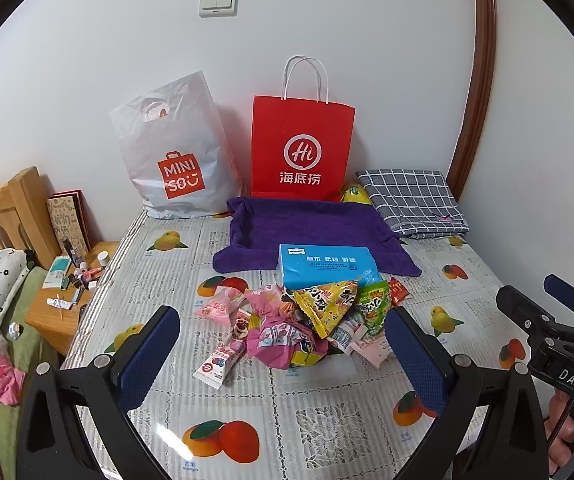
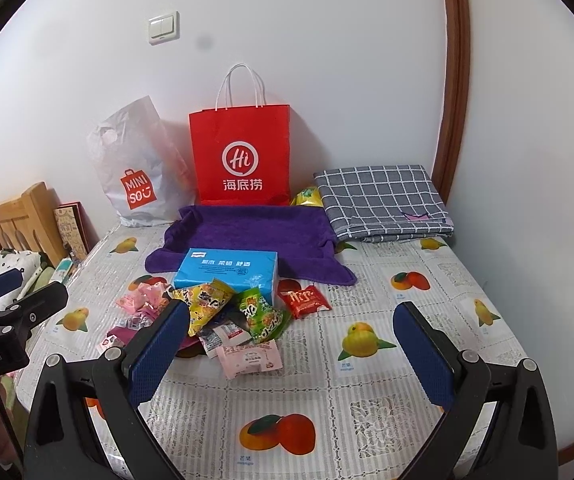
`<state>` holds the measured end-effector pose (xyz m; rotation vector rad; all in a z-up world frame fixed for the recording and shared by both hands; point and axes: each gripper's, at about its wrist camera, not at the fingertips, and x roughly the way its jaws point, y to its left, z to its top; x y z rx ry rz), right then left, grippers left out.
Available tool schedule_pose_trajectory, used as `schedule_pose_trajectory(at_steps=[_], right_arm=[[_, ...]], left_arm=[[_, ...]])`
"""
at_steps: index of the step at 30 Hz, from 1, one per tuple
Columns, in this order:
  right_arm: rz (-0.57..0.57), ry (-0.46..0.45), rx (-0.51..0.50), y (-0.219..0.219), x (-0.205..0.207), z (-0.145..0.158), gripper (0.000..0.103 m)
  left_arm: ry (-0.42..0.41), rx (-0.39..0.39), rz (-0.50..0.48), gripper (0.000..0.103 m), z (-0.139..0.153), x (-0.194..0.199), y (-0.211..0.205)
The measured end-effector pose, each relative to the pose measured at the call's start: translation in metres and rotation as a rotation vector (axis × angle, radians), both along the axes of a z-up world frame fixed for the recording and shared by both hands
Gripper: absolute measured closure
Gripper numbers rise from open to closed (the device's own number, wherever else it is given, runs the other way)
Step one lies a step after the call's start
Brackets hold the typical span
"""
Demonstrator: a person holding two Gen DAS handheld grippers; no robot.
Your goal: Organize snacks
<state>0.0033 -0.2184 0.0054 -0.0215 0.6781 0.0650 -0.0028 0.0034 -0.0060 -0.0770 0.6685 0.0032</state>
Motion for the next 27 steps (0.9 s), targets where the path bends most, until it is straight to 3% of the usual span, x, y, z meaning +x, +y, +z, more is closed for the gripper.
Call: schedule_pose_trajectory(at_steps=[27], right_arm=[[0.007,-0.002,0.000,-0.0002,0.0008,0.0008,0.003]], left_arm=[[-0.004,0.002,-0.007,0.000,0.0054,0.0002,-0.0033]])
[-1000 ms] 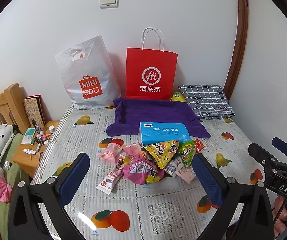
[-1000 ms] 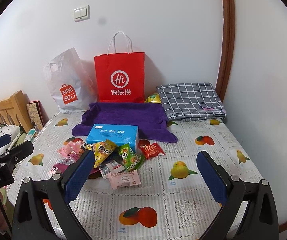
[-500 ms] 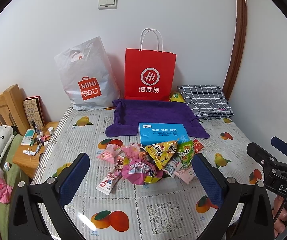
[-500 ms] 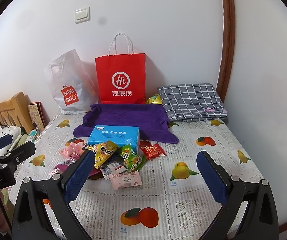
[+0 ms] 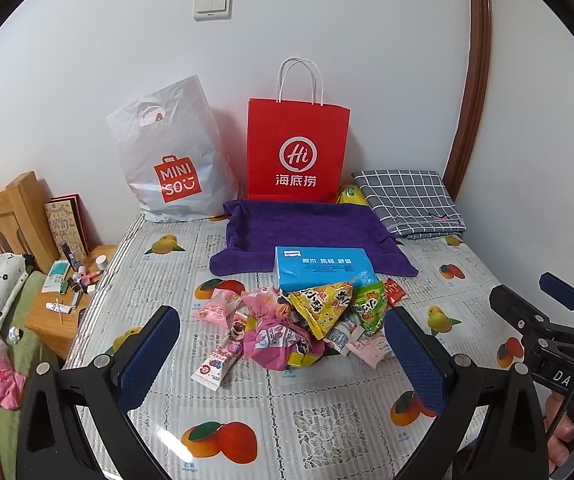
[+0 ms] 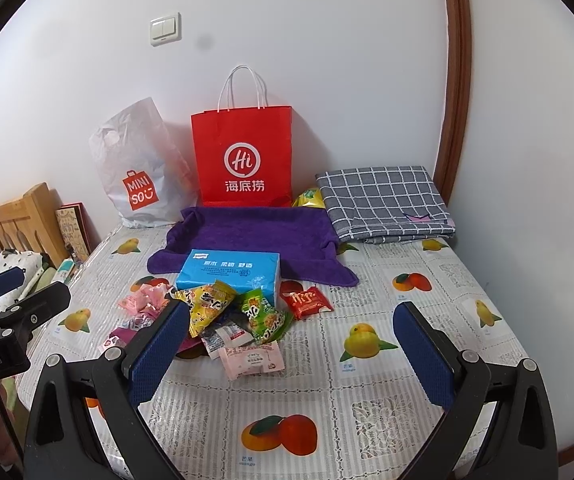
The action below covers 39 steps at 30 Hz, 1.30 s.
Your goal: Organize snacks
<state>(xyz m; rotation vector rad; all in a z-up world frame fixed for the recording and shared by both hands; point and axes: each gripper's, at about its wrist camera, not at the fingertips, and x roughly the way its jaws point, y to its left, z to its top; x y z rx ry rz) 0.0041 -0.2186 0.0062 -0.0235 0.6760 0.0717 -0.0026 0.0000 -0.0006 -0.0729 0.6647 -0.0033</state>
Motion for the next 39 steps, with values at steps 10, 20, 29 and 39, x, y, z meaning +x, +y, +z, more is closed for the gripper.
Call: schedule_pose_trajectory(at_steps=[10,20,29,39], right_arm=[[0.000,-0.002,0.005,0.000,-0.001,0.000,0.003],[0.010,-0.001,0.013,-0.004,0.006,-0.010,0.003],[-0.025,0.061,-0.015,-0.028,0.033,-0.052,0.003],[-0.032,0.193,-0.019,-0.048,0.094,-0.121,0.018]], left_arm=[[-0.002,0.001,-0.006,0.000,0.002,0.001,-0.002],[0.002,0.005,-0.027,0.000,-0.009,0.009,-0.001],[0.078,-0.006,0.001,0.000,-0.045,0.044,0.016],[0.183,-0.023,0.046,0.001,-0.097,0.080,0.049]])
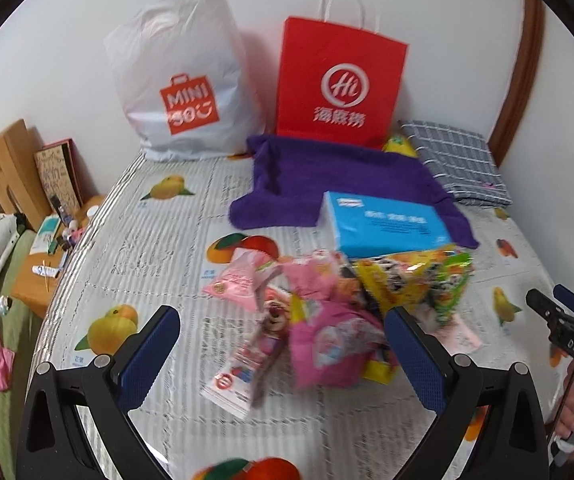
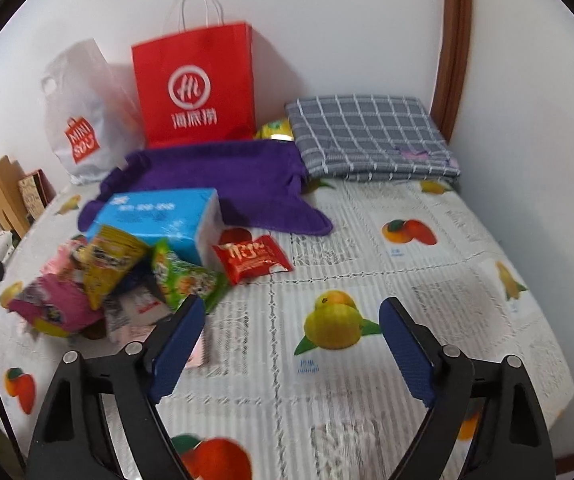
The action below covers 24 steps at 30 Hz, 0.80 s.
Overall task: Organize snacks
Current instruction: 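Grasp the red wrapped cake with the right tool while the left tool grasps the pink candy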
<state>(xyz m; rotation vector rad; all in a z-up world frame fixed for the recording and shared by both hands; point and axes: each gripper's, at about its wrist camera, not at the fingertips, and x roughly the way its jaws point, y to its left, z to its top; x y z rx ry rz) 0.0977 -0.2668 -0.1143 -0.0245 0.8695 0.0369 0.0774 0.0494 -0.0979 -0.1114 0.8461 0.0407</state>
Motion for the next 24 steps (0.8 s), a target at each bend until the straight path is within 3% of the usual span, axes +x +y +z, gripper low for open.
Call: schedule_pose_trajectory(at_steps=[13,24], right_arm=[[0.147,0.100,0.002,0.022,0.080,-0.050,0.021],[0.233,0.165,-0.012,0.030,0.113,-0.076,0.021]], left_arm=[[0.063,-0.029,0.080,0.001,-0.033,0.026,0.044],[0.078,-0.053,0.095,0.001,-0.042,0.035,0.059]])
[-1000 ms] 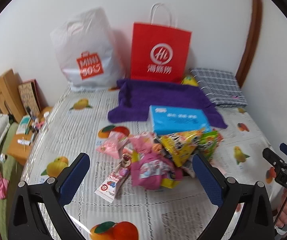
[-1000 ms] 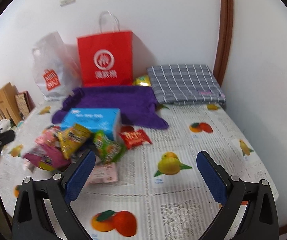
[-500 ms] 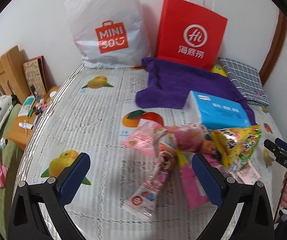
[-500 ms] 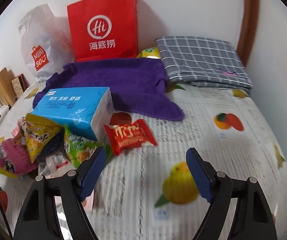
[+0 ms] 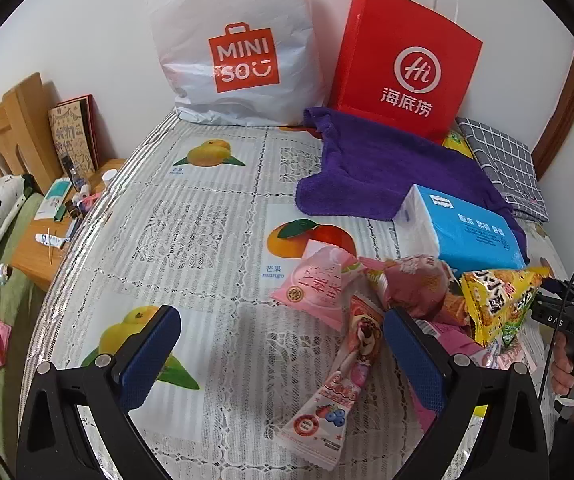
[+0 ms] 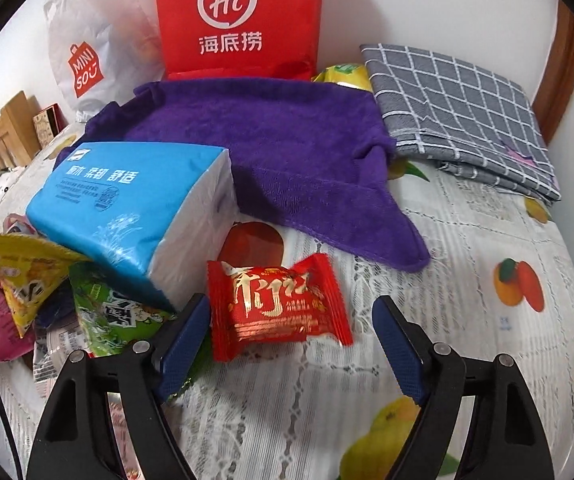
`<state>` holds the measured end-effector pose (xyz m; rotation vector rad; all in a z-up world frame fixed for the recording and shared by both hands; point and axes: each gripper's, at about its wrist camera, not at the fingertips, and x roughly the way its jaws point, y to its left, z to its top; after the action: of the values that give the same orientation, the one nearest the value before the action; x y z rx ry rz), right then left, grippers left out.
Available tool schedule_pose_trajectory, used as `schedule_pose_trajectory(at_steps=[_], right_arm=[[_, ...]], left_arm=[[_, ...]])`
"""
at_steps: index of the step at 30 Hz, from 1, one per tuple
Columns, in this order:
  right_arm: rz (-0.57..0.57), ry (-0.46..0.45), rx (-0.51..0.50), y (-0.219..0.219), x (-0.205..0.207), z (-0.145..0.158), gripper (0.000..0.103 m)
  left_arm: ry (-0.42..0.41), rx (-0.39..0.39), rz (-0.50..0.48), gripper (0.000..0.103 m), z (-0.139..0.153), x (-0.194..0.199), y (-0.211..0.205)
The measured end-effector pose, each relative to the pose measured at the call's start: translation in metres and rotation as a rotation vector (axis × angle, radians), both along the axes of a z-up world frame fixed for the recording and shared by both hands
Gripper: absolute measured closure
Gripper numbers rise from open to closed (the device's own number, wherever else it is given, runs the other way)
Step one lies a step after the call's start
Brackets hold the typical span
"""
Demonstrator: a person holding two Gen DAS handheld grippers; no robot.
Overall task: Organize snacks
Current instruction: 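Grasp the red wrapped cake with the right tool while the left tool grasps the pink candy, then carry the red cake and pink candy up toward the purple towel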
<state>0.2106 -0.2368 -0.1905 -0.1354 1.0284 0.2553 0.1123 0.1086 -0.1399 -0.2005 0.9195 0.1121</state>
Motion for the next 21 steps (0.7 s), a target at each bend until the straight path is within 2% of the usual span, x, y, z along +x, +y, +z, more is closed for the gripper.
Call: schedule_pose_trajectory(at_steps=[4,6,8,9,13,18,21], right_arm=[[-0.013,0.038,0.009,-0.004,0.012,-0.011,0.021],[-0.021,0.024,0.020,-0.006,0.013,-0.010,0.021],[-0.011,0.011,0.021,-0.006,0.012,-0.010,0.029],[-0.010,0.000,0.008,-0.005,0.011,-0.009,0.037],[-0.028,-0.001,0.033,-0.010,0.004,-0.006,0.046],[-0.091,-0.033,0.066,-0.026,-0.017,0.005,0.046],[-0.117,-0.036,0.060,-0.031,-0.031,0.006,0.046]], left_arm=[[0.003,-0.015,0.001,0.001,-0.004,0.001,0.003],[0.003,-0.015,-0.002,0.001,-0.005,0.002,0.003],[0.004,-0.016,-0.005,0.001,-0.007,0.004,0.003],[0.004,-0.018,-0.007,0.001,-0.007,0.004,0.003],[0.006,-0.012,-0.011,0.001,-0.011,0.005,0.003],[0.012,0.022,-0.011,0.001,-0.015,0.006,0.006],[0.020,0.028,-0.016,0.005,-0.019,0.016,0.008]])
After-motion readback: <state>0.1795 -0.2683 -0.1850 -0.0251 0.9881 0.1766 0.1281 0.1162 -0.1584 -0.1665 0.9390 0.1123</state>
